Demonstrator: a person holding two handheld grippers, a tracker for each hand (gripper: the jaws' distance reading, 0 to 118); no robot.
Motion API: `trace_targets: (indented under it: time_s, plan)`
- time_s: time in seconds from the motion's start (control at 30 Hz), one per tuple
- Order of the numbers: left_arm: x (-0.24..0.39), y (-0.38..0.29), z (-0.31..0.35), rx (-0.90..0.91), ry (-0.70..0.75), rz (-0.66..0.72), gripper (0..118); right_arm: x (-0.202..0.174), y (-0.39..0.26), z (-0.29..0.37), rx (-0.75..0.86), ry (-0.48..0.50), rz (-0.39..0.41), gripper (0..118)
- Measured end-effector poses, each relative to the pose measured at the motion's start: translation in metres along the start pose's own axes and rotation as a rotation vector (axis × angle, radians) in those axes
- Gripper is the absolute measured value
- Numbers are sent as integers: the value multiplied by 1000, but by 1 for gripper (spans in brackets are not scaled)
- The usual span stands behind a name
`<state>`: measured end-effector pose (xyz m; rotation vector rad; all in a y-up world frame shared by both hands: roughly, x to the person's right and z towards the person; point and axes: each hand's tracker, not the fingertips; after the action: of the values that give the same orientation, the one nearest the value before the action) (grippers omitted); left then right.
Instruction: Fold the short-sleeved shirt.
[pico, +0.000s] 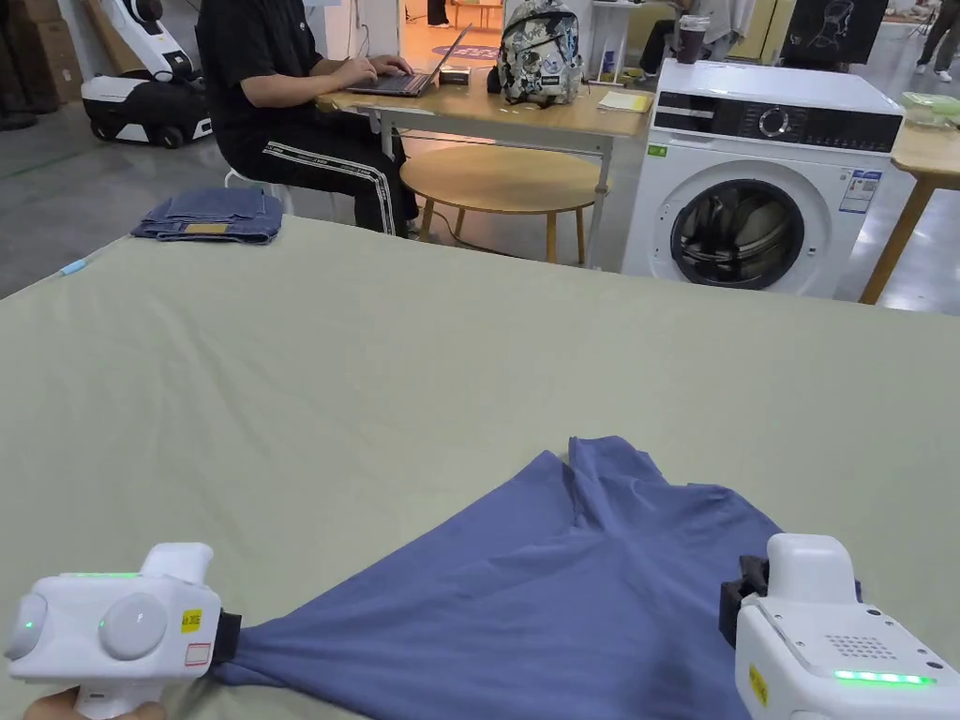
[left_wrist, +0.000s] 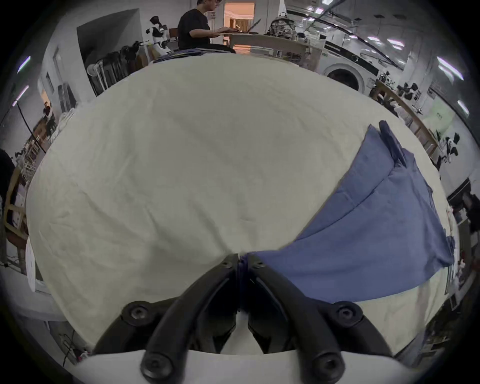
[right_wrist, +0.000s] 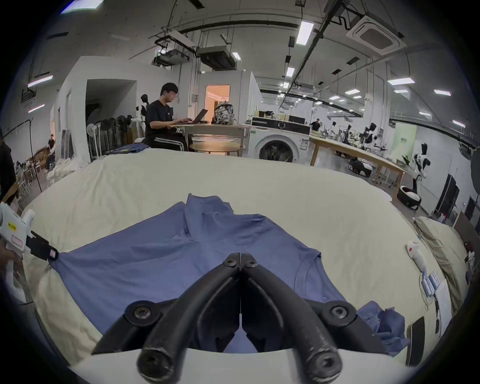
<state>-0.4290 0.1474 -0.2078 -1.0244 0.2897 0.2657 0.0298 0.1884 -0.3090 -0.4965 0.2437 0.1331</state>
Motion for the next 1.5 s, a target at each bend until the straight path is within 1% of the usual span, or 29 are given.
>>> trace_targets:
  time_s: [0.13,0.17,0.2,0.23,0.27,0.3,0.37,0.4,0.43,0.47,0.53,0.6,0.7,0.8,0.83,0.87,0.93,0.97,1.0,1.03,1.07,1.1,1.13,1.17,1.27,1.3,1.5]
  plan:
    - [-11,0,11,51,-54,49,0,30,19,-32,-70,-21,-48,0]
    - [-12,1,14,57,-57,49,0,41,25,-45,-101,-19,-59,0]
    - [-11,1,17,66,-59,49,0,51,34,-53,-128,2,-71,0]
    - [-11,1,20,74,-60,47,0,59,41,-66,-153,9,-74,0]
    - [-11,2,22,79,-62,43,0,66,48,-81,-184,1,-60,1]
    - [-10,2,24,83,-64,42,0,72,55,-96,-218,17,-48,10]
    - [-10,4,25,96,-74,44,0,85,69,-138,-308,59,-25,49]
    - [-10,4,26,102,-77,42,0,87,74,-152,-361,80,-14,65]
    - [-9,5,25,101,-73,39,0,88,77,-164,-392,103,10,74]
    - [-9,5,24,99,-64,40,0,90,78,-177,-396,124,31,75]
    - [-5,2,27,99,-64,45,0,90,82,-198,-426,128,83,75]
    - [-6,3,25,95,-62,52,0,87,86,-207,-445,120,96,75]
    - [-7,0,24,94,-56,58,0,87,90,-229,-463,123,84,75]
    - [-9,0,26,94,-52,65,0,85,88,-255,-508,180,65,75]
    - [-9,0,26,95,-51,70,0,82,86,-260,-507,203,75,75]
    - [-9,0,26,97,-52,74,0,78,83,-266,-508,209,94,75]
    - [-9,0,26,98,-51,77,0,67,76,-273,-559,174,181,74]
    - [-9,0,26,98,-48,76,0,63,72,-274,-572,167,210,69]
    - [-8,1,26,97,-46,74,0,58,71,-270,-552,179,189,60]
    - [-7,1,27,98,-45,73,0,56,72,-267,-541,168,181,53]
    - [-6,1,28,99,-43,71,0,56,74,-265,-542,177,153,44]
    - [-5,2,27,99,-40,69,0,56,73,-264,-539,206,111,25]
    - [-4,2,26,98,-38,68,0,61,73,-267,-547,224,97,2]
    - [-5,2,25,97,-38,68,0,62,73,-266,-546,189,91,3]
    - [-4,3,25,103,-37,67,0,67,76,-247,-519,176,29,2]
    - [-4,2,26,107,-37,67,0,68,78,-240,-502,174,20,2]
    - [-3,11,45,168,-65,66,0,81,100,-178,-352,152,17,2]
